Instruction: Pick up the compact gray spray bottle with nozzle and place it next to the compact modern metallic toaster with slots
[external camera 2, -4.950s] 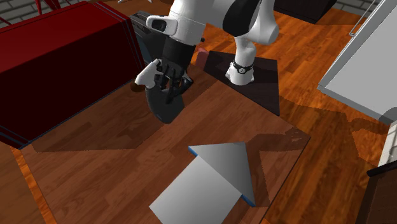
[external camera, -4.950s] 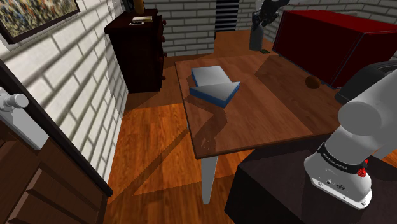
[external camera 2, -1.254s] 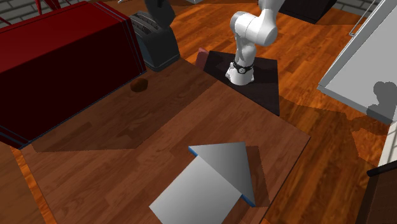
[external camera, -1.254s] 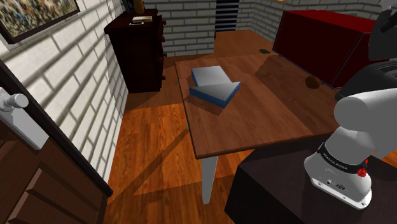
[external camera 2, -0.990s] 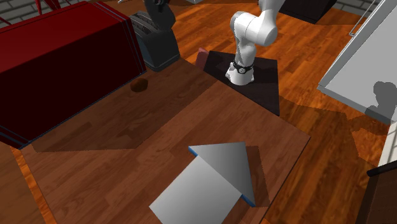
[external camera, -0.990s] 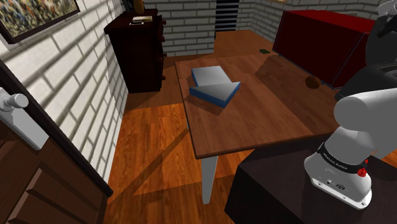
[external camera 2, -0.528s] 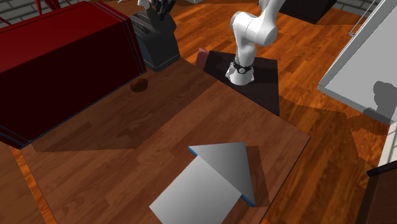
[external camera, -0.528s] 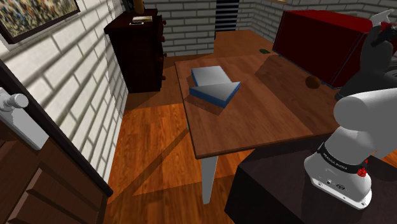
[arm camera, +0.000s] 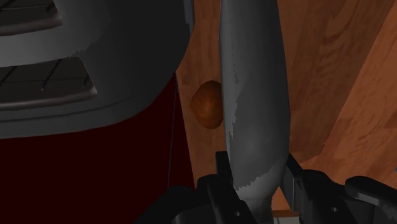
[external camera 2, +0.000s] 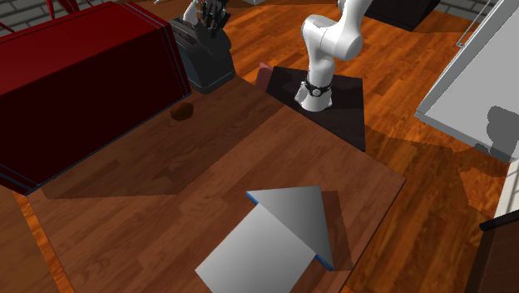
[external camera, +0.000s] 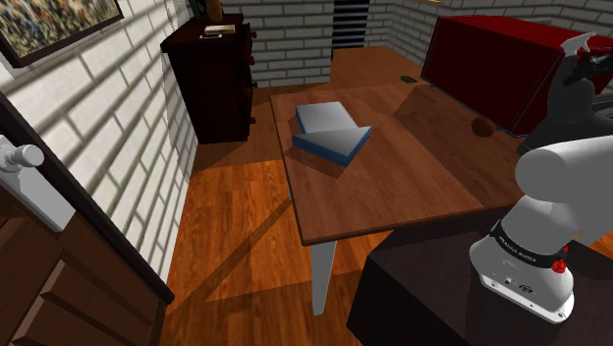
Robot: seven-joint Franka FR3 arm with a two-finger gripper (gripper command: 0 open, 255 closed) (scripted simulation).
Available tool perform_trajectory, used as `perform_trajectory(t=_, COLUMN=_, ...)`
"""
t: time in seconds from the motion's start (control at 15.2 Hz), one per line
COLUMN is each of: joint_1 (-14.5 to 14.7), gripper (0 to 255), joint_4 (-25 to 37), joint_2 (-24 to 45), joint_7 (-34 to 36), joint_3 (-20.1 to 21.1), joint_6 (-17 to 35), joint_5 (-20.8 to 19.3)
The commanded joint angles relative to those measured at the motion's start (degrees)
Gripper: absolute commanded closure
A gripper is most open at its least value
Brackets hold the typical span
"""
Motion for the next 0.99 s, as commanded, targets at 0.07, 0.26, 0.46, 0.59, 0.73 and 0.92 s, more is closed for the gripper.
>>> perform_trajectory(t=0.07, joint_1=-0.03, gripper=255, joint_4=-1.99, joint_2=0.37, joint_7=-0.59, joint_3=-1.09, joint_6=2.39, joint_5=-0.37)
perform_trajectory(t=0.26, joint_1=0.21, gripper=255, joint_4=-3.63, joint_2=1.05, joint_7=-1.31, joint_3=-2.43, joint_6=4.75, joint_5=-0.64)
perform_trajectory(t=0.46, joint_1=0.58, gripper=255, joint_4=-5.17, joint_2=1.86, joint_7=-2.09, joint_3=-3.89, joint_6=7.17, joint_5=-0.86)
perform_trajectory(t=0.59, joint_1=0.91, gripper=255, joint_4=-6.14, joint_2=2.48, joint_7=-2.65, joint_3=-4.93, joint_6=8.82, joint_5=-0.98)
perform_trajectory(t=0.73, joint_1=1.33, gripper=255, joint_4=-7.07, joint_2=3.16, joint_7=-3.24, joint_3=-6.05, joint_6=10.50, joint_5=-1.06)
perform_trajectory(t=0.92, joint_1=2.13, gripper=255, joint_4=-8.37, joint_2=4.30, joint_7=-4.18, joint_3=-7.86, joint_6=13.07, joint_5=-1.12)
